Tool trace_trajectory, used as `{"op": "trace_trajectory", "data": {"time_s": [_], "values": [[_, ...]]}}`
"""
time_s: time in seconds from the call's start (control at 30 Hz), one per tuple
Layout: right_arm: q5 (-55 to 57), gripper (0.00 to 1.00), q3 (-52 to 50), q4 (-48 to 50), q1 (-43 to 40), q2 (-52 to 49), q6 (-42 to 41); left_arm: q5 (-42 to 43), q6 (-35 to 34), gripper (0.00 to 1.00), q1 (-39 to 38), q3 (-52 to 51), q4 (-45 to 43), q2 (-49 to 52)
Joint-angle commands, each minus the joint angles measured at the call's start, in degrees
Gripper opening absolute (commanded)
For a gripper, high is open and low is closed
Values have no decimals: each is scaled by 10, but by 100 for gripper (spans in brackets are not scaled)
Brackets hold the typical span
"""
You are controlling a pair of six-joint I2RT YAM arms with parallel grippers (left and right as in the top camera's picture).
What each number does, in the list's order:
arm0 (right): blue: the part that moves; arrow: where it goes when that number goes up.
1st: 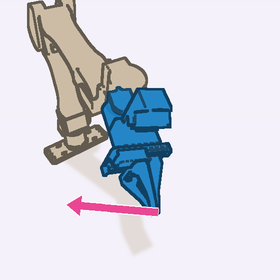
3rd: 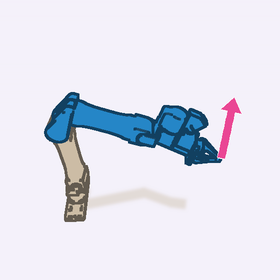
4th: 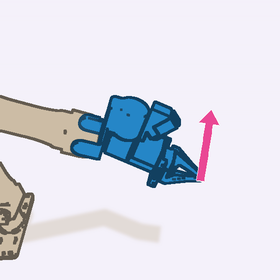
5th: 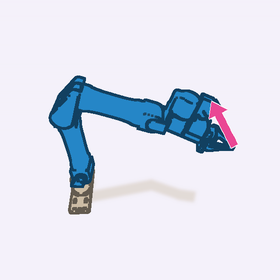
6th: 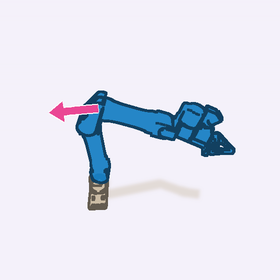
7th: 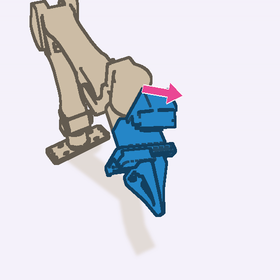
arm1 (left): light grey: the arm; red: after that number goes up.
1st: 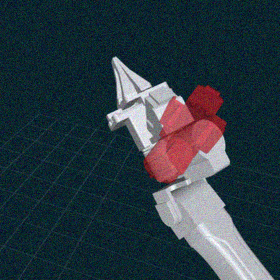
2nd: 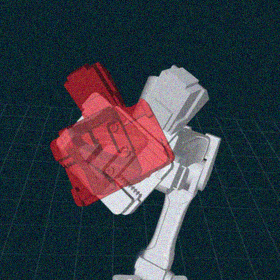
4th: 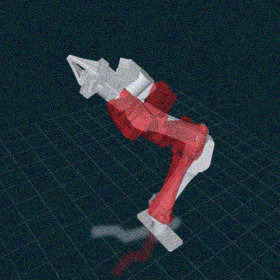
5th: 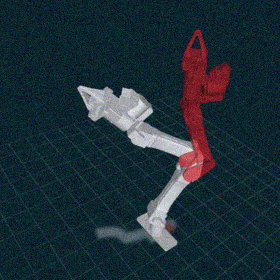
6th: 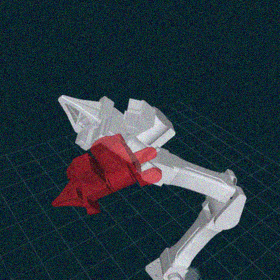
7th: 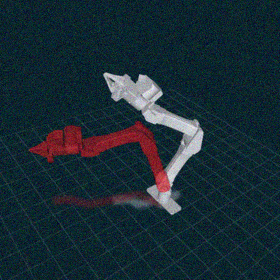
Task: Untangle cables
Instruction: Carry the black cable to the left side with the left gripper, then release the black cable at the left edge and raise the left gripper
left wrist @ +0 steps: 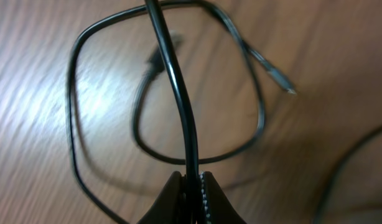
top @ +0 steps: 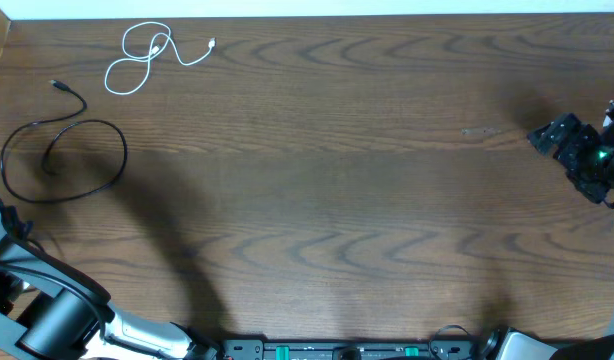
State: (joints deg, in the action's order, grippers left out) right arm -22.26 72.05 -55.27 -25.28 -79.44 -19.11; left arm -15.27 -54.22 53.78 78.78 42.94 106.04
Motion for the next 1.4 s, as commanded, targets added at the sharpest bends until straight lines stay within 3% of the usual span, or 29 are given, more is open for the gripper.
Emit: {"op": "trace_trajectory", "data": {"time_s": [0.0, 0.13, 0.43, 0.6, 0.73, 0.8, 0.87, 0.93, 1.03, 1.17, 1.37], "values": [[-4, 99, 9, 0, 2, 0, -6, -4, 60, 8, -1, 1, -28, 2], [-4, 99, 9, 0, 2, 0, -6, -4, 75, 8, -1, 1, -55, 14], [-4, 99, 9, -1, 2, 0, -6, 28, 193, 9, -1, 1, -123, 64], [-4, 99, 9, 0, 2, 0, -6, 28, 247, 24, -3, 1, -139, 64], [-4, 99, 9, 0, 2, 0, -6, 28, 339, 31, -25, 5, -154, 63], [-4, 99, 9, 0, 2, 0, -6, 28, 340, 43, -35, 10, -155, 63], [-4, 99, 9, 0, 2, 0, -6, 28, 340, 45, -46, 16, -154, 62], [-4, 99, 9, 0, 2, 0, -6, 28, 340, 60, -53, 19, -150, 55], [-4, 99, 9, -1, 2, 0, -6, 28, 341, 61, -57, 19, -147, 30], [-4, 99, 9, 0, 2, 0, -6, 28, 340, 78, -57, 19, -145, -40], [-4, 99, 9, 0, 2, 0, -6, 35, 340, 79, -57, 19, -138, -149]]}}
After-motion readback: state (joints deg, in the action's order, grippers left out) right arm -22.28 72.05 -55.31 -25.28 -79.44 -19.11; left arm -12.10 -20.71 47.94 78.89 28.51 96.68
